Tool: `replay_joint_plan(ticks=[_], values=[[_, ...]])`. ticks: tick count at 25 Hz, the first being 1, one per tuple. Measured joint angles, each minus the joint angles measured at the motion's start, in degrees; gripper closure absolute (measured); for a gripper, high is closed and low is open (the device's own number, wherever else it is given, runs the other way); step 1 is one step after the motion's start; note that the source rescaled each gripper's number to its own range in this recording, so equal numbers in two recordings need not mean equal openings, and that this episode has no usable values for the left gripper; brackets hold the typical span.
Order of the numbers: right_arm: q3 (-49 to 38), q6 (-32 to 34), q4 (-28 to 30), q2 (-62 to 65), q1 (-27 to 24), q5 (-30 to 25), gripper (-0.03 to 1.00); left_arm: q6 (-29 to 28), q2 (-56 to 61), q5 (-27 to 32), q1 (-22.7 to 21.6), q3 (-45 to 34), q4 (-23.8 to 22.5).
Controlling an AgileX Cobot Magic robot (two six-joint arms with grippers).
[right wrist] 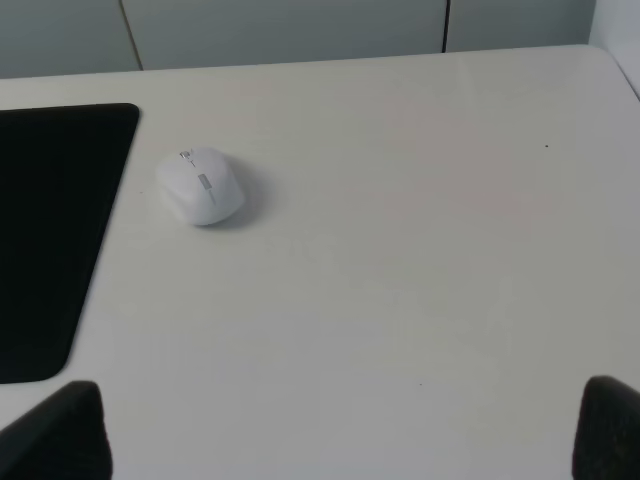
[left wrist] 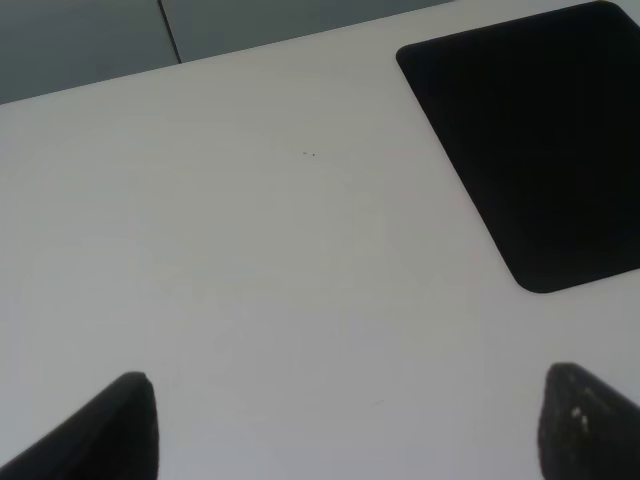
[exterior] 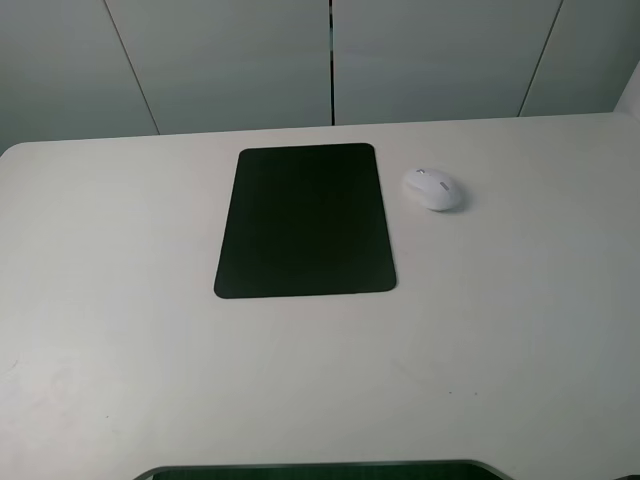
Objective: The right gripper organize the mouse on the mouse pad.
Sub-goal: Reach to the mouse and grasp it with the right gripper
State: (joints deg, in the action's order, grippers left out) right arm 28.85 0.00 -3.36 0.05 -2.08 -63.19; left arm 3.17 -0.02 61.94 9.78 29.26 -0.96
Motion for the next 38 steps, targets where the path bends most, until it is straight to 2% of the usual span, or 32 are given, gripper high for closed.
replay_joint_plan(ticks=[38], values=[[0.00,0.00,0.00,0.00,0.00,0.00,-0.03,0.00,0.00,0.00,0.00,0.00,0.00]])
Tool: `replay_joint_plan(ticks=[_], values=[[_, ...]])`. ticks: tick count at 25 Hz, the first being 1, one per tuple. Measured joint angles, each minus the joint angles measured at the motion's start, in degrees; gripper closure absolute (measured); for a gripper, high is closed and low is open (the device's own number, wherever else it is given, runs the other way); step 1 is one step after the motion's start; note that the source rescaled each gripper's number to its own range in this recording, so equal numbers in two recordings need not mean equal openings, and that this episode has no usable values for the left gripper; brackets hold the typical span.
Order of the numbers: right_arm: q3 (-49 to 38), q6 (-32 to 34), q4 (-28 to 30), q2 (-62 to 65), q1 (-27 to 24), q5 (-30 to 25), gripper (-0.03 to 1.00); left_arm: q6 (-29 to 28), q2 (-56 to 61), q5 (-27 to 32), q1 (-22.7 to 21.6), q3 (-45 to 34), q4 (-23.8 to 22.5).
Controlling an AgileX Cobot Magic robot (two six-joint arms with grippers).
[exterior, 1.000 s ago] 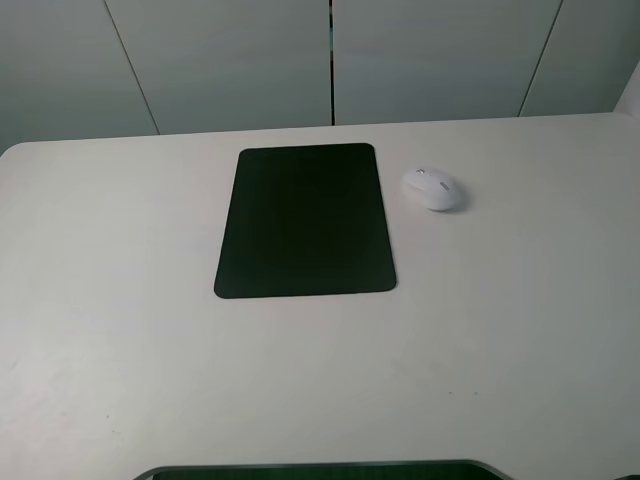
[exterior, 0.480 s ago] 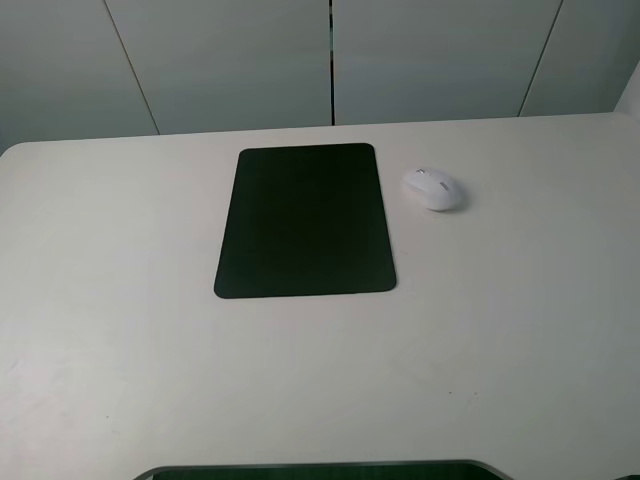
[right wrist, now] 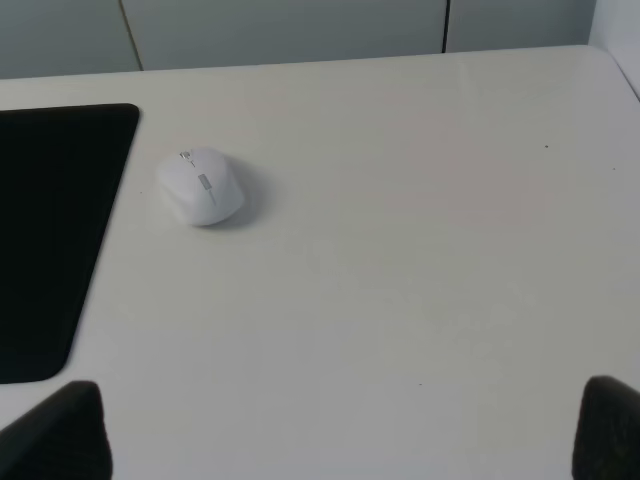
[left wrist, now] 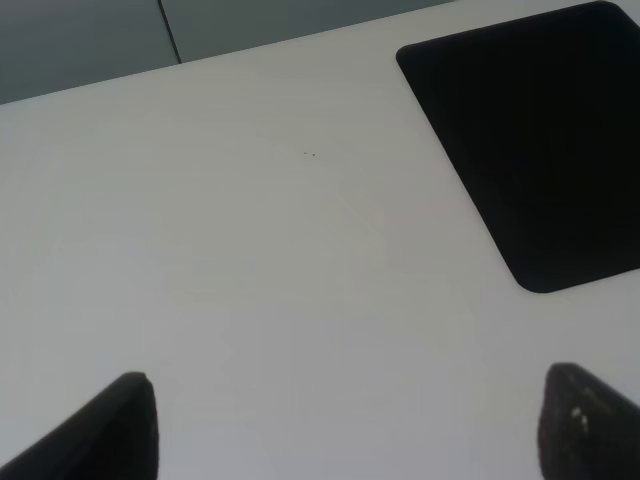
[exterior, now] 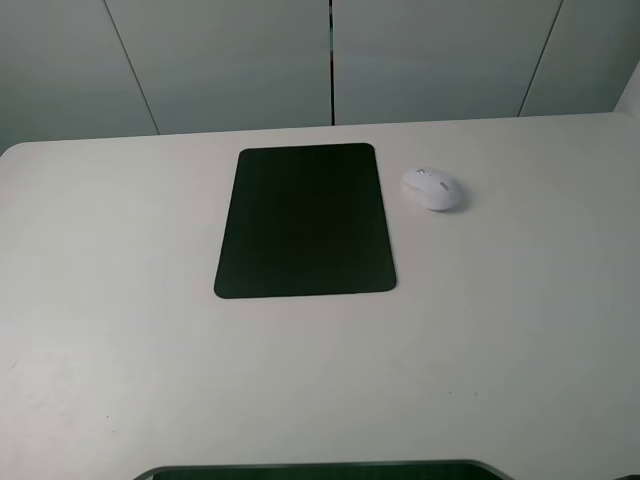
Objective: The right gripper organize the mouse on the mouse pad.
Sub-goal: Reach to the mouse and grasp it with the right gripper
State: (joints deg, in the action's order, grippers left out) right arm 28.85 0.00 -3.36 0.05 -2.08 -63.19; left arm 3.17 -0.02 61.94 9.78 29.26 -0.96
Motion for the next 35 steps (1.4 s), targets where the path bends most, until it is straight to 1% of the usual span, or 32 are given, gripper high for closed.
replay_joint_plan(ticks=[8,12,16,23,25,30,35], values=[[0.31,0.00,-0.34,-1.53,0.00,-0.70,-0.03,0.00,0.00,0.00,0.00,0.00,0.00],[3.68,-0.32,-0.66,-10.68,0.00,-3.16,-0.03,0.00,0.00,0.00,0.00,0.00,0.00],[8.72,-0.32,-0.66,-22.35,0.00,-3.23,-0.03,0.00,0.00,0.00,0.00,0.00,0.00],[15.56,0.53,-0.66,-42.93,0.49,0.70,-0.03,0.00,0.00,0.00,0.00,0.00,0.00],[16.84,0.73,-0.66,-48.09,2.71,0.97,-0.03,0.00,0.00,0.00,0.00,0.00,0.00],[20.70,0.77,-0.66,-59.93,11.33,1.88,-0.03,0.00,0.00,0.00,0.00,0.00,0.00],[23.71,1.10,-1.15,-69.20,16.34,1.94,-0.03,0.00,0.00,0.00,0.00,0.00,0.00]])
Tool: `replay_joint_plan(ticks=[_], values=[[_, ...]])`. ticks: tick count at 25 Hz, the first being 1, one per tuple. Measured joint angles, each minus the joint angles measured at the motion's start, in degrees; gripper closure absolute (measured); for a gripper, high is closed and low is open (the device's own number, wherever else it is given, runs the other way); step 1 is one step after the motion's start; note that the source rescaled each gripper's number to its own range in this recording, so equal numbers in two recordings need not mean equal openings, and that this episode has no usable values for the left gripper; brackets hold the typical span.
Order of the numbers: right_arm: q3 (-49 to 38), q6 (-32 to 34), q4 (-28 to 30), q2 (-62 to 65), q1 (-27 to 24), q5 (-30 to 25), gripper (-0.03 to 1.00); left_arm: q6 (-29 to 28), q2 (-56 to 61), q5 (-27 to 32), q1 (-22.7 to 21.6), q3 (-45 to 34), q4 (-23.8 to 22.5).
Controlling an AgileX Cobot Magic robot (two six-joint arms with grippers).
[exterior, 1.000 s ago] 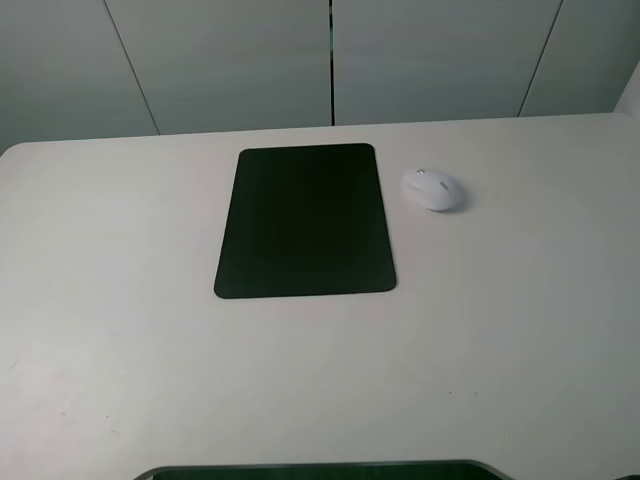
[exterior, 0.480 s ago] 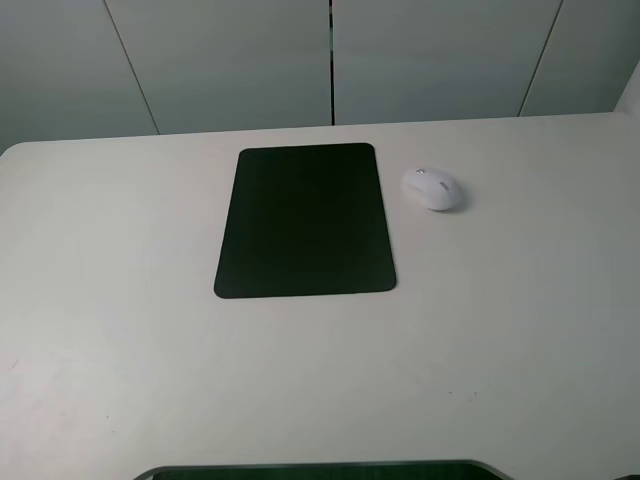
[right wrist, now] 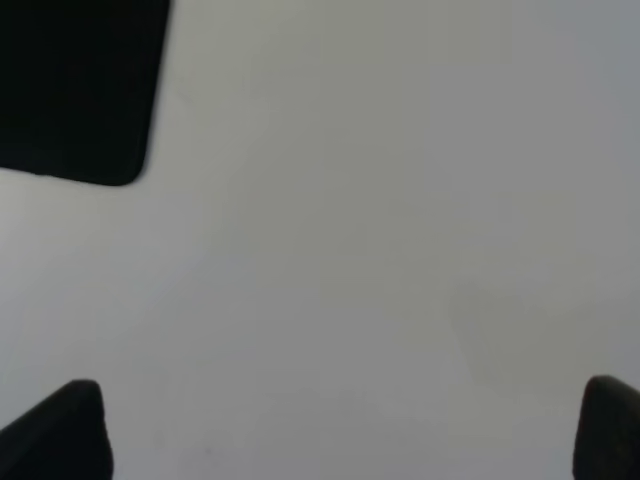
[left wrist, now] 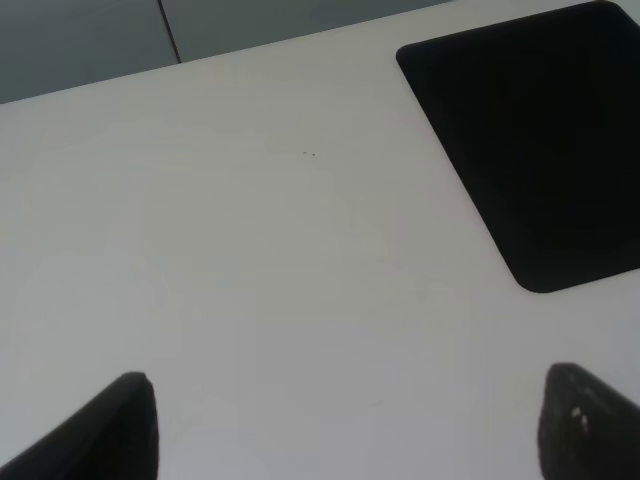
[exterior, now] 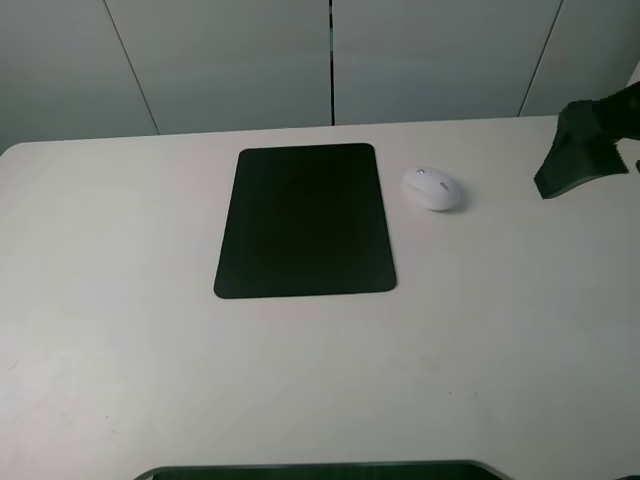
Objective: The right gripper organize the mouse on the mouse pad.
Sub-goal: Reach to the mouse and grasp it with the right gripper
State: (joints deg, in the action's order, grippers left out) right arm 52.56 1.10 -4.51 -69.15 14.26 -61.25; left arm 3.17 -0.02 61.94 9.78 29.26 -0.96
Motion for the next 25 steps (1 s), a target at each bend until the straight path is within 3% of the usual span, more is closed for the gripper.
replay_joint_plan(ticks=[5,10,16,25], values=[[3.32,-0.37,-1.26,-9.55,3.71,-0.08,-0.03,0.00,0.00,0.00,0.00,0.00,0.00],[11.28,-2.19,-1.03,-21.15,4.35,-0.13,-0.03,0.00,0.00,0.00,0.00,0.00,0.00],[23.37,-7.65,-0.75,-35.89,4.35,-0.36,-0.03,0.00,0.00,0.00,0.00,0.00,0.00],[43.26,-8.15,0.49,-54.45,3.60,-2.79,-0.03,0.00,0.00,0.00,0.00,0.00,0.00]])
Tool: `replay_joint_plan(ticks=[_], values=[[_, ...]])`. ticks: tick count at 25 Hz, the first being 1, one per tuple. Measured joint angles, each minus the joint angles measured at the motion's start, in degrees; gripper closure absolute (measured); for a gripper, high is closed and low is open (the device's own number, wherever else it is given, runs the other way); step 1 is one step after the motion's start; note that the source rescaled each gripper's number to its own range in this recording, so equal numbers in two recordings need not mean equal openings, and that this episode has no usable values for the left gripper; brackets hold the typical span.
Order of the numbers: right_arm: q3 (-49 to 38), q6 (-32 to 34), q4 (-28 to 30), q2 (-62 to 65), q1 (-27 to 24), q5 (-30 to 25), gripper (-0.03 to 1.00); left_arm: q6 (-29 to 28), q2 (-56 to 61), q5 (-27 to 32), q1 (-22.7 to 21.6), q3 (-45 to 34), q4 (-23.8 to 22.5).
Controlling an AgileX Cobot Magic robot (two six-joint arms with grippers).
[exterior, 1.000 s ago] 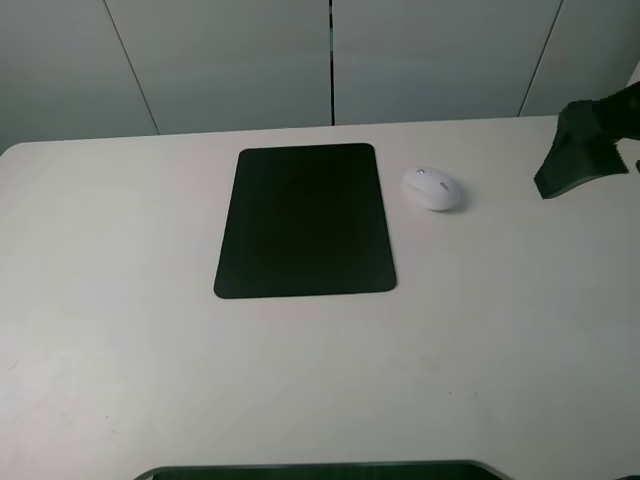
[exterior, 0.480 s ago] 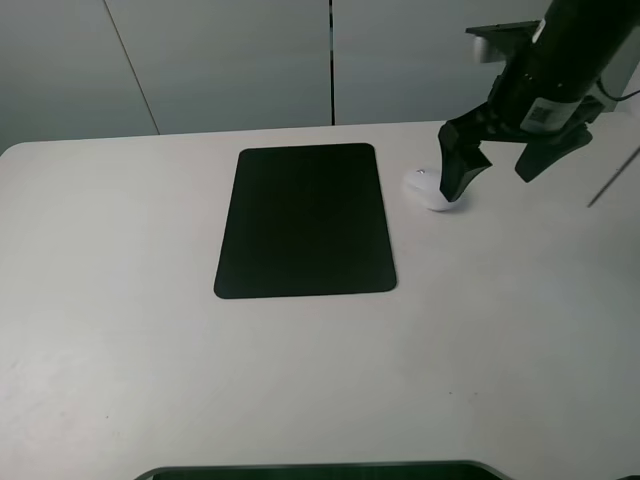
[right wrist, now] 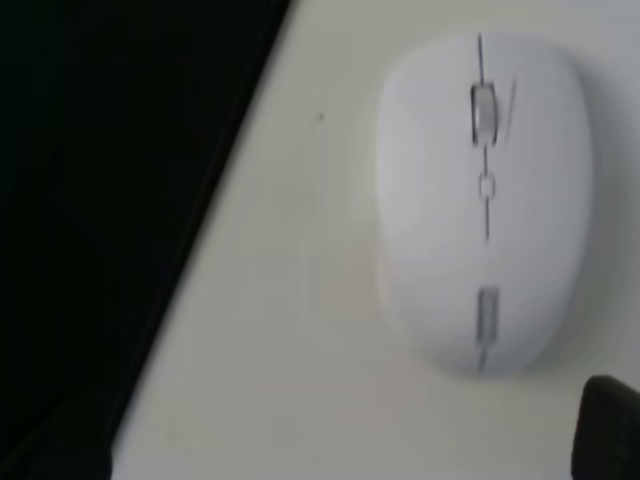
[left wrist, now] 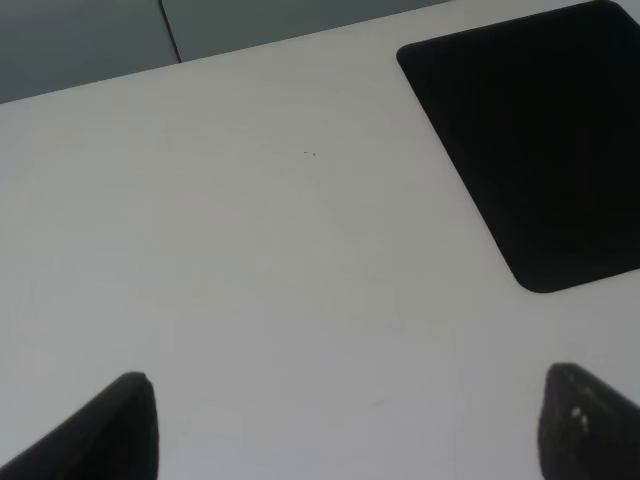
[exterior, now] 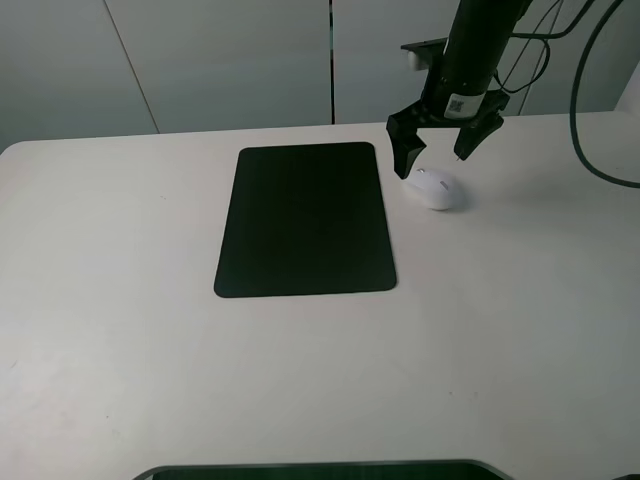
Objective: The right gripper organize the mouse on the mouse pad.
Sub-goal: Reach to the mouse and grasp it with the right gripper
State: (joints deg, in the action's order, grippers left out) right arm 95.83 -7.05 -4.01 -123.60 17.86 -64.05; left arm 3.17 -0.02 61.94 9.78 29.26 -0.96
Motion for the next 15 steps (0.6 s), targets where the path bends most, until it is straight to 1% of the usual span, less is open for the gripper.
replay_joint_plan(ticks=[4,9,12,15], values=[[2.56,0.00,0.93,-4.14,-2.13,0.00,-0.03,0.00,0.00,0.00,0.00,0.00,0.00],[2.69,-1.23,1.94,-5.78,-4.10,0.98,-0.03,0.00,0.00,0.00,0.00,0.00,0.00],[2.69,-3.26,0.07,-6.01,-4.10,1.74,-0.03,0.00,0.00,0.00,0.00,0.00,0.00],[2.69,-4.14,-1.09,-6.01,-4.10,4.02,-0.03,0.00,0.00,0.00,0.00,0.00,-0.11]])
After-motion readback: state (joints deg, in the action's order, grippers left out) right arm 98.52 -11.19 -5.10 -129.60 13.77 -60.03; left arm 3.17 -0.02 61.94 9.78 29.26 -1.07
